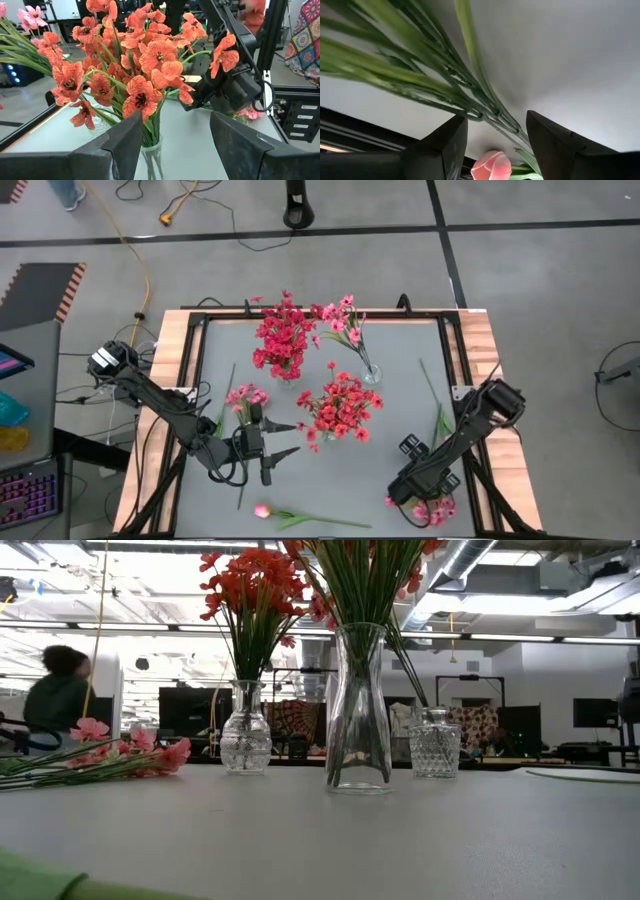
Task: Sort flowers into vase by color
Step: Put the bottom right pink flowers into the top right transparent vase
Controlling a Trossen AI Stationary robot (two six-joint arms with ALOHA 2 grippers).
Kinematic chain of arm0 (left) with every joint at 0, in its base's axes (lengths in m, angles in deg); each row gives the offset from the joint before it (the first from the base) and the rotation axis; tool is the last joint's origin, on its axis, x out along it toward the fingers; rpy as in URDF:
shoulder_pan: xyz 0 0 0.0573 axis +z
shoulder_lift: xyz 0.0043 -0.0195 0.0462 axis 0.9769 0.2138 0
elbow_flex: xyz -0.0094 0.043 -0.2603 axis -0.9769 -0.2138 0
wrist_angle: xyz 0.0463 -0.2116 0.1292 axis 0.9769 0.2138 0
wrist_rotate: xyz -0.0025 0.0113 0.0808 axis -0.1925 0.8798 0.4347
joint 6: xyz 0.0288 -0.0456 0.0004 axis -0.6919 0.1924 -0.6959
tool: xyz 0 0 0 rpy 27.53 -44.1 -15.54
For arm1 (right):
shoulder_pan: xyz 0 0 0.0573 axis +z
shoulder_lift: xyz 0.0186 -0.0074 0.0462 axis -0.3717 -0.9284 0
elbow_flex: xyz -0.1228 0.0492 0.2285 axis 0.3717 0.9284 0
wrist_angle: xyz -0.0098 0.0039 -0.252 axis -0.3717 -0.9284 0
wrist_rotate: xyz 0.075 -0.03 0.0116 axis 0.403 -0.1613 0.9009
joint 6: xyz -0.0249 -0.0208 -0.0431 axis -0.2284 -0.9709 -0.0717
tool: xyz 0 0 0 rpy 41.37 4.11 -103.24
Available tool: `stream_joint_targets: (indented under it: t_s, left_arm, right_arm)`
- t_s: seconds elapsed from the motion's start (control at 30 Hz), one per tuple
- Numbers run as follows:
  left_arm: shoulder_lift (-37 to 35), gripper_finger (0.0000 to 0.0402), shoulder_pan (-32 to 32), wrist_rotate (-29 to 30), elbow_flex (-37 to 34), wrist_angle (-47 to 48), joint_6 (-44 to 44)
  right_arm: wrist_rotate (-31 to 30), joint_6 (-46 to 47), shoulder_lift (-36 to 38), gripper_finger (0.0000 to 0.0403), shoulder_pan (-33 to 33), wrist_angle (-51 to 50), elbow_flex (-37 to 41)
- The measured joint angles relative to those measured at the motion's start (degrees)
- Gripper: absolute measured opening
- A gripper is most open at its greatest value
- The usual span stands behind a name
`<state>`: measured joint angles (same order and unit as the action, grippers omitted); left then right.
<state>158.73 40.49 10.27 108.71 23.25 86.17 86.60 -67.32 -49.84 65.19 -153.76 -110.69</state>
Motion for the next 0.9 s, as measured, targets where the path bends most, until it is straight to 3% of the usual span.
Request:
stream_joint_targets:
  t_s: [0.2, 0.63, 0.9]
  left_arm:
    - [0.0, 0.0221, 0.0, -0.1, 0.0, 0.3, 0.0]
    - [0.0, 0.0221, 0.0, 0.0, 0.0, 0.6, 0.0]
    - [0.0, 0.0221, 0.0, 0.0, 0.0, 0.6, 0.0]
  right_arm:
    - [0.1, 0.0, -1.3, 0.0197, 0.0, 0.4, 0.0]
    - [1.9, 0.0, -1.2, 0.0046, 0.0, 0.2, 0.0]
    - [1.9, 1.0, 0.4, 0.0034, -0.4, -1.7, 0.0]
